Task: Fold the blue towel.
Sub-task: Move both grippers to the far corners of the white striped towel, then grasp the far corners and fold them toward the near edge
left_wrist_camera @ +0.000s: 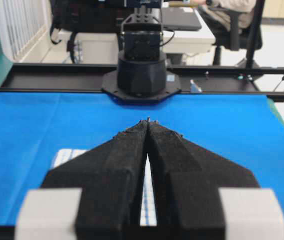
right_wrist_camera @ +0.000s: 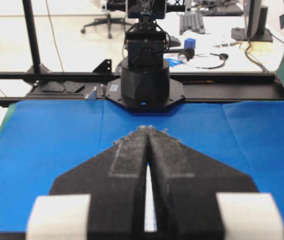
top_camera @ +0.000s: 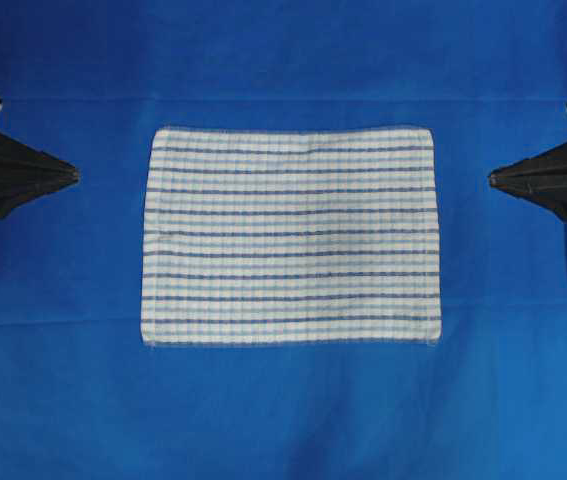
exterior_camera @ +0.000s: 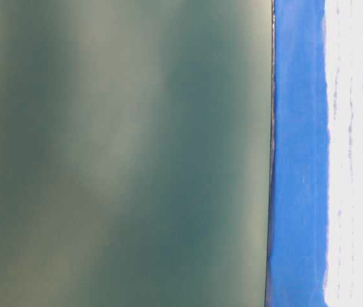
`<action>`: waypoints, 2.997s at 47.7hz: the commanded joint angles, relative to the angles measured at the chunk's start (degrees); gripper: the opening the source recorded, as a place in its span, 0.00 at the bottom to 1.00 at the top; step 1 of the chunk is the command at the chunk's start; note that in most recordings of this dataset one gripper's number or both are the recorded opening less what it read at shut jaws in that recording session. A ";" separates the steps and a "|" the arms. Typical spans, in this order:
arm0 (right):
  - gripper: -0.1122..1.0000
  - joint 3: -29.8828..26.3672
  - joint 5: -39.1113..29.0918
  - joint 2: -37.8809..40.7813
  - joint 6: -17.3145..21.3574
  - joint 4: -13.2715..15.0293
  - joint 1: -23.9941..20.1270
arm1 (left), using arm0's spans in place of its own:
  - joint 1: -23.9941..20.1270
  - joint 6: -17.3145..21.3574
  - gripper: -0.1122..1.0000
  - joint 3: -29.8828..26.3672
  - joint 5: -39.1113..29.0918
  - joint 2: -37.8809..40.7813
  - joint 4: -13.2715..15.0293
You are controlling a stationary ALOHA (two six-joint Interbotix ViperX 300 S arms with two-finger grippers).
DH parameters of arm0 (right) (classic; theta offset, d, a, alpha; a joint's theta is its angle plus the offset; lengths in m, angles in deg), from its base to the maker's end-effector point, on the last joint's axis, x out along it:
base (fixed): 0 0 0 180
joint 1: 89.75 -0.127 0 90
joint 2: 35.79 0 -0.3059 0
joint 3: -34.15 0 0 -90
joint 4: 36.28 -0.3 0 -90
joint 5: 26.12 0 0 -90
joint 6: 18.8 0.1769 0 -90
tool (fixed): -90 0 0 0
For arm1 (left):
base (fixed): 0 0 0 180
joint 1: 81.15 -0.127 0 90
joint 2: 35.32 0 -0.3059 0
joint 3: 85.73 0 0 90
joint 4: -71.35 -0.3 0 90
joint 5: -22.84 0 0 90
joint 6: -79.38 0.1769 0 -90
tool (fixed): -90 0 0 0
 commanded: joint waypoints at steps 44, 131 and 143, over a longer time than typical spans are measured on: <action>0.63 -2.72 -10.02 32.26 3.52 -0.62 23.82 | -18.98 -4.66 0.88 -3.25 6.77 39.38 1.76; 0.12 -3.16 -2.81 40.78 3.43 -0.70 27.25 | -22.94 -3.43 0.10 -5.71 5.01 47.90 1.49; 0.12 -2.81 -3.25 40.17 3.52 -0.70 27.07 | -21.18 -3.43 0.10 -5.63 3.78 46.85 1.49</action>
